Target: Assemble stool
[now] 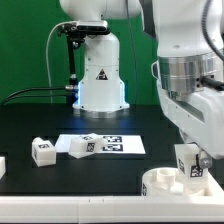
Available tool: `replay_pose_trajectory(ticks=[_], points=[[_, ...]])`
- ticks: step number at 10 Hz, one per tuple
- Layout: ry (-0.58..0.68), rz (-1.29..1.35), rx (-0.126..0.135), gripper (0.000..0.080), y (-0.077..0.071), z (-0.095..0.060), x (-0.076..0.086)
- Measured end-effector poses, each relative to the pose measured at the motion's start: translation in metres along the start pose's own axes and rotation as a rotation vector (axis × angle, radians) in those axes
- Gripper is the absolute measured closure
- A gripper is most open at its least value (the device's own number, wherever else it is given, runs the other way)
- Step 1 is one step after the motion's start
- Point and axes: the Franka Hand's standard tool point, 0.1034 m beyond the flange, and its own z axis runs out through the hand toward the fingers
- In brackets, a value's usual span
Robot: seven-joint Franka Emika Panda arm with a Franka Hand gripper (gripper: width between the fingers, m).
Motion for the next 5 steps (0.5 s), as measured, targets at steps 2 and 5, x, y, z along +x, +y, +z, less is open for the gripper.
replay_pose_trajectory(ticks=[2,5], points=[[-0.001,0.072,0.001,0.0463,-0.0005,-0.0003,-0.0003],[-0.035,0.382,0.030,0.0463,-0.0022,-0.0007,-0.0004]])
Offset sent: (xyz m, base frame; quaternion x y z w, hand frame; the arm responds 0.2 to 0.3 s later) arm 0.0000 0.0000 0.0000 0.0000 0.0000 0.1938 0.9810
